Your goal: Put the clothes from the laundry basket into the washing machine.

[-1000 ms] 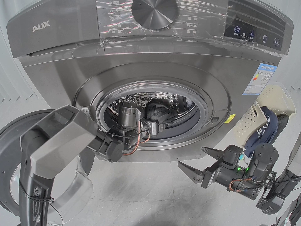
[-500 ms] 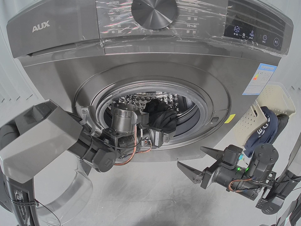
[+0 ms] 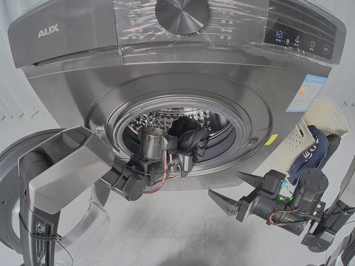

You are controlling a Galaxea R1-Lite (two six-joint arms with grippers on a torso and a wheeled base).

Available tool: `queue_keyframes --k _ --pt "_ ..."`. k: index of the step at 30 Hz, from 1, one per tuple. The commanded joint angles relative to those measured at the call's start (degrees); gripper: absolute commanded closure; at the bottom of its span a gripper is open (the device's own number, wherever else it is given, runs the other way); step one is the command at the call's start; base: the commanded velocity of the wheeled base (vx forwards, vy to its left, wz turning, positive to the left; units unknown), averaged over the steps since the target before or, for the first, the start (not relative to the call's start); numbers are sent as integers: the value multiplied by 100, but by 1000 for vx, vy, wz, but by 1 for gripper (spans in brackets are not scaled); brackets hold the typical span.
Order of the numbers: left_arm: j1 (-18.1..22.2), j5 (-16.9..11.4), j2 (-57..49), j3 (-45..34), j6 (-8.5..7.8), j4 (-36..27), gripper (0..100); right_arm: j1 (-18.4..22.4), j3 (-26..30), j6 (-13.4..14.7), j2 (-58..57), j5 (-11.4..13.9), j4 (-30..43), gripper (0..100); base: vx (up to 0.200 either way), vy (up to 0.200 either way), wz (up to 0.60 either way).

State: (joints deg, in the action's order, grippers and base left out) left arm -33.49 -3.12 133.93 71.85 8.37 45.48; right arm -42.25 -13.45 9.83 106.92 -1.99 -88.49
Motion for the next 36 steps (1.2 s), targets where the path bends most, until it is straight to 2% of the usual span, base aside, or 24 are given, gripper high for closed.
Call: queue_keyframes --k 1,4,7,13,18,19,23,25,29,36 --pt "18 75 371 558 24 -40 100 -2 -26 2 39 5 -1 0 0 0 0" --pt "176 444 687 1270 33 31 100 -2 -26 2 39 5 -1 0 0 0 0" --pt "317 857 1127 2377 121 31 100 -2 -53 2 39 5 -1 0 0 0 0" --pt "431 1121 1637 3696 244 -4 100 -2 -62 2 39 5 -1 0 0 0 0" --pt "448 1191 1733 3880 235 -13 100 7 -62 2 30 5 -1 0 0 0 0" --pt "422 1191 1707 3836 235 4 0 15 -62 2 39 5 -1 0 0 0 0" --pt "378 1191 1575 3608 244 -31 0 7 -62 2 48 5 -1 0 0 0 0" --pt "360 1138 1391 3247 235 -75 0 7 -62 2 39 5 -1 0 0 0 0" --pt "317 839 1153 2553 217 -400 0 7 -70 2 48 14 -1 0 0 0 0" --pt "299 672 1347 2483 173 -497 0 -2 -79 -7 83 5 -1 0 0 0 0"
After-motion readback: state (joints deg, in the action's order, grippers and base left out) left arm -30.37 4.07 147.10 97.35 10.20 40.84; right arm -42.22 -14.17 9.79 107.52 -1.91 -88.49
